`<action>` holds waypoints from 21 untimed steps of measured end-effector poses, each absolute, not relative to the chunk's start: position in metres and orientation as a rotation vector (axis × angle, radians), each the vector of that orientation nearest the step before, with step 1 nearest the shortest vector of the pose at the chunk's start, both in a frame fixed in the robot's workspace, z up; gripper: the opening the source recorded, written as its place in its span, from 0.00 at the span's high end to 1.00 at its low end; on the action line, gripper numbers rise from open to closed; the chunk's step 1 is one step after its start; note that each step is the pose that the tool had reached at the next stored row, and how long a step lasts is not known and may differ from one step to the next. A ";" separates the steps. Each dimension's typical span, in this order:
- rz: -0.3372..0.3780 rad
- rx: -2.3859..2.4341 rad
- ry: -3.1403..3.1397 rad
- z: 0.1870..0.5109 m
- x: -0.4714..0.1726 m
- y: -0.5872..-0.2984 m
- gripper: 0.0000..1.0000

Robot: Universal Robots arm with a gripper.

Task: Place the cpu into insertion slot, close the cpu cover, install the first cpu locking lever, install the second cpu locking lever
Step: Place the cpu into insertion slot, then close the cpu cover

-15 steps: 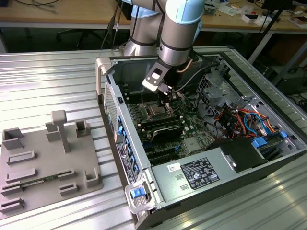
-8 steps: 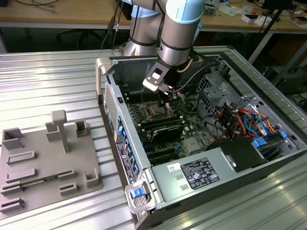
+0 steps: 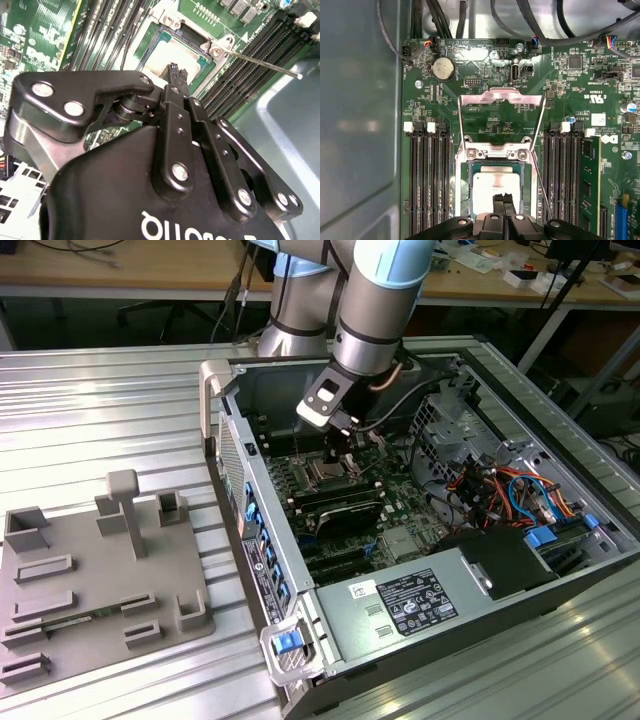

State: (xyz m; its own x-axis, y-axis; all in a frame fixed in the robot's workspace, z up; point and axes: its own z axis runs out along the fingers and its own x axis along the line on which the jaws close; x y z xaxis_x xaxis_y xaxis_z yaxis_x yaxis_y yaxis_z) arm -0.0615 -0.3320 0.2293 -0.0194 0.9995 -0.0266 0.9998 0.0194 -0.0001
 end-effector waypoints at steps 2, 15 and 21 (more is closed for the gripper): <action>-0.029 2.186 2.229 0.230 -0.061 -0.332 0.89; -0.029 2.186 2.229 0.230 -0.061 -0.332 0.89; -0.030 2.186 2.229 0.230 -0.050 -0.332 0.89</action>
